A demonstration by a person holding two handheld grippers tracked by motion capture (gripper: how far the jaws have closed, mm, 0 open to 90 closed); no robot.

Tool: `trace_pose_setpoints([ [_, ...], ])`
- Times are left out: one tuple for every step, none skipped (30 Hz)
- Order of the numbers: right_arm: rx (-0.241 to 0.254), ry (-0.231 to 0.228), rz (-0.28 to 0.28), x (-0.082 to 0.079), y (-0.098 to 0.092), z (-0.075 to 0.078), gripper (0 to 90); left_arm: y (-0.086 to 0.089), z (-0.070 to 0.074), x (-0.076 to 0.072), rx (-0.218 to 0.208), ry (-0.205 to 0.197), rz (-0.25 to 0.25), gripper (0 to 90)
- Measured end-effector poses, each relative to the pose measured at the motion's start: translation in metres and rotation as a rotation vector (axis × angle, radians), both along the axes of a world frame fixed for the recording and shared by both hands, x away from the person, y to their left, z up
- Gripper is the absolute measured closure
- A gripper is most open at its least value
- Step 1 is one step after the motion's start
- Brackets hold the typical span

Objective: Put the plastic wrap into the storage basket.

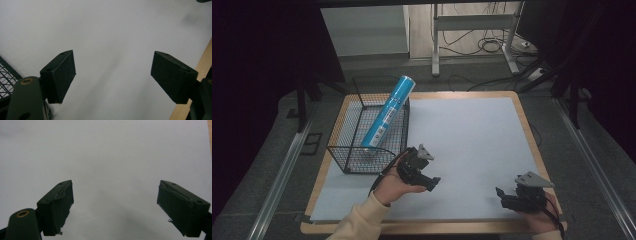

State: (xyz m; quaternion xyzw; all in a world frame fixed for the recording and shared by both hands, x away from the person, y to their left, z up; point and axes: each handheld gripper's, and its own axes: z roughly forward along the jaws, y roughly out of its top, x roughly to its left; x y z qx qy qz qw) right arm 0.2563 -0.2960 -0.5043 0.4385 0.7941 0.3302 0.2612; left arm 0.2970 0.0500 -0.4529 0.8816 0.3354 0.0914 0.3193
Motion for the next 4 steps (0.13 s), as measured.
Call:
trace_pose_setpoints([
  [0.002,-0.005,0.000,-0.0001,-0.0005,0.0003,13.9,0.0005,-0.0001,0.0005,0.002,0.002,-0.001,19.5],
  [0.005,-0.008,0.001,-0.0002,-0.0006,0.0007,14.0,0.0008,-0.0004,0.0006,0.000,0.001,0.001,19.4],
  [0.006,-0.011,0.003,-0.0001,-0.0004,0.0009,13.9,0.0010,-0.0007,0.0004,-0.002,0.002,0.001,19.4],
  [0.007,-0.014,0.009,-0.0001,0.0000,0.0010,13.9,0.0014,-0.0009,0.0001,-0.002,0.003,-0.001,19.2],
])
